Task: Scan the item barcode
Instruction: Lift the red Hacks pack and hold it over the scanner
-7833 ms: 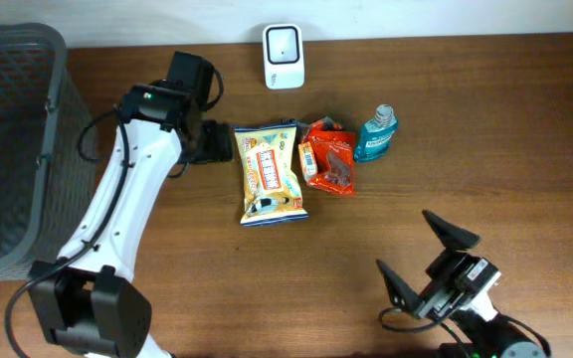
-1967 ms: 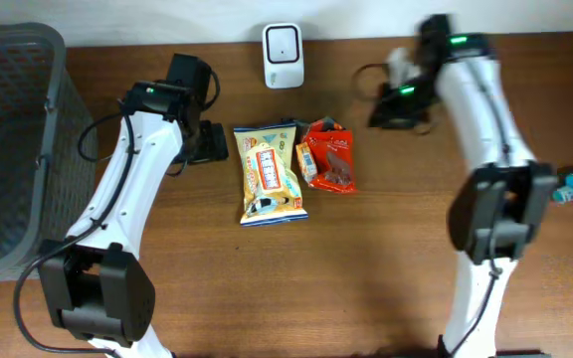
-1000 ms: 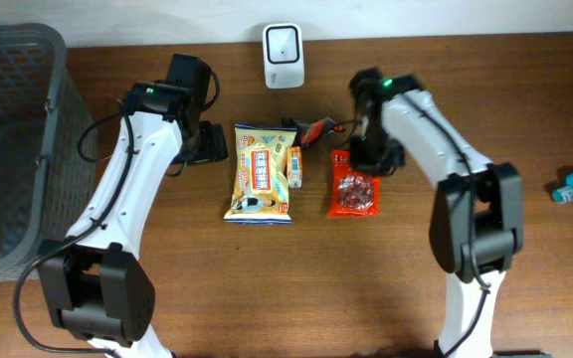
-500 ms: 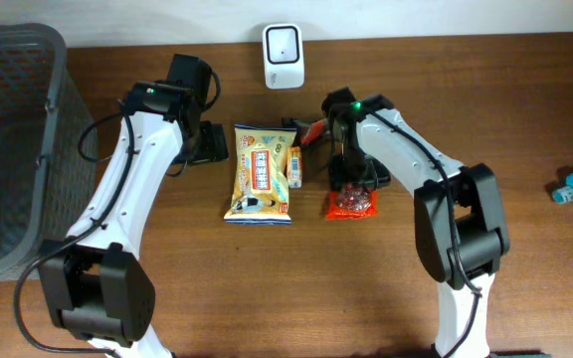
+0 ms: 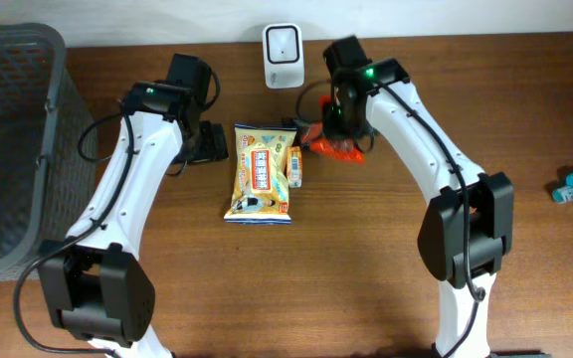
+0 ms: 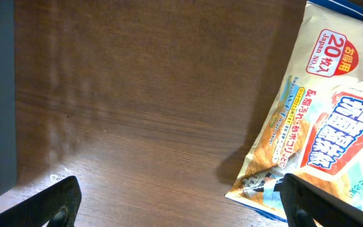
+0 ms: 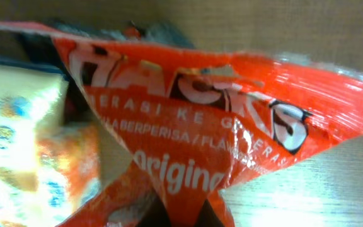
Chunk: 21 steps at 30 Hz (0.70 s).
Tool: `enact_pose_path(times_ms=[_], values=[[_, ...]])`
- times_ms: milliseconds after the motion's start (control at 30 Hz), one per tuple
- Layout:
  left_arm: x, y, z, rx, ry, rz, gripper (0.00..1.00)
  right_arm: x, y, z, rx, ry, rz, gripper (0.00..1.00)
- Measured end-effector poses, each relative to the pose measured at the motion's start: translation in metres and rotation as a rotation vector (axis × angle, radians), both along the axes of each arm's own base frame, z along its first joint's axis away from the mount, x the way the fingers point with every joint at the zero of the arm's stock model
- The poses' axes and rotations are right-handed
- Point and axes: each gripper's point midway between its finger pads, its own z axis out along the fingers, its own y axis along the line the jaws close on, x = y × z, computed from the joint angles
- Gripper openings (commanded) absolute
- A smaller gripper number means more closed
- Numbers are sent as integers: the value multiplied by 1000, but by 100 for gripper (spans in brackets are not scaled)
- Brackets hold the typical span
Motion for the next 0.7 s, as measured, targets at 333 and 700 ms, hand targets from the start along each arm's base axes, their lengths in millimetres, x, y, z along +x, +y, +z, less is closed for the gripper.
enact_pose_path(times_ms=[333,700], values=[[0,0,0,0,0,0,99,185,66,95,322,-896,1,4],[0,0,0,0,0,0,99,129,58,-28,176,-427,174,70]])
